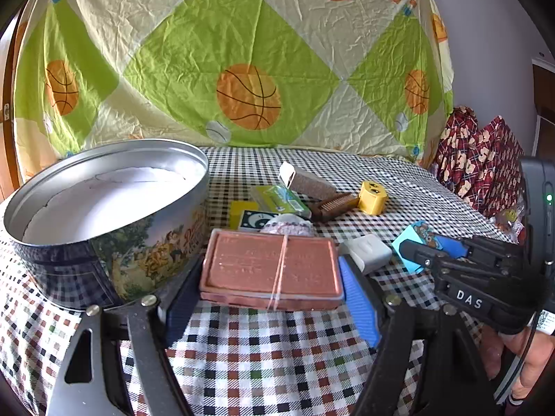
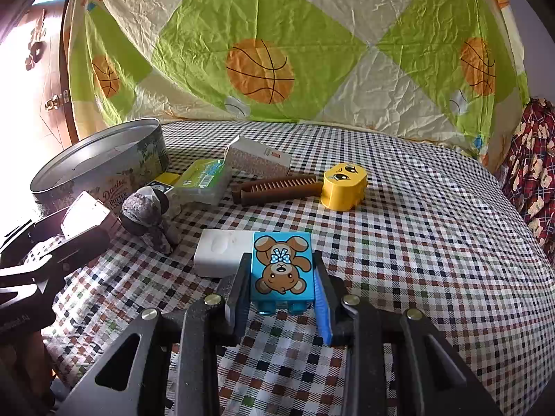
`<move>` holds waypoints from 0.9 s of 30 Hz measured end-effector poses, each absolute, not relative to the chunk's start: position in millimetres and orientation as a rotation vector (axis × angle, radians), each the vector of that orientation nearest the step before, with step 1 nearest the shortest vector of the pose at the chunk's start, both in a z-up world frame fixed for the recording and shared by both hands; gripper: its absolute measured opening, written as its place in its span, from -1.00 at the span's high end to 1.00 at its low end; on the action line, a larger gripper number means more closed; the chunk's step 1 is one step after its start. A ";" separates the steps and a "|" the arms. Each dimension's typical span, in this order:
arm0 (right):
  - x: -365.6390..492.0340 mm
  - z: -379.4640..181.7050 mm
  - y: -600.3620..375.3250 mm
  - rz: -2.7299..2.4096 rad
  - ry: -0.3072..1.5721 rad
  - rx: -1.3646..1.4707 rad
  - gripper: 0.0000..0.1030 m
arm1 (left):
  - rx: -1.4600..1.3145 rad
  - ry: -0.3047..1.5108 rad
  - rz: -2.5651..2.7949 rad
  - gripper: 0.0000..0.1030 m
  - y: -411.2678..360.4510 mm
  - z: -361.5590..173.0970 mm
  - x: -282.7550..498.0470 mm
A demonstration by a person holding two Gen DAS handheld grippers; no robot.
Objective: Organize rigid objects
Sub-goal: 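Grasp the blue bear-print toy block with the right tool, then carry the chocolate bar box with the left tool while the right tool carries the blue block over the tin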
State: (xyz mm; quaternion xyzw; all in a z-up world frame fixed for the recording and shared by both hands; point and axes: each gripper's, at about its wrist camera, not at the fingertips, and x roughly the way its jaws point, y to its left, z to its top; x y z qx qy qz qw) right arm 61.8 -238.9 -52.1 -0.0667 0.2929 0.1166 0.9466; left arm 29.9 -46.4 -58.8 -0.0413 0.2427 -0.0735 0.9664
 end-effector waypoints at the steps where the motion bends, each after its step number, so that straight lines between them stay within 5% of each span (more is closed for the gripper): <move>1: 60.0 -51.2 -238.9 0.236 0.584 -0.136 0.35 | -0.079 0.486 -0.146 -0.49 -47.0 -58.6 29.1; 27: 24.5 -38.0 -252.1 0.234 0.320 -0.063 0.35 | -0.068 0.406 -0.105 -0.49 -52.1 -54.9 9.2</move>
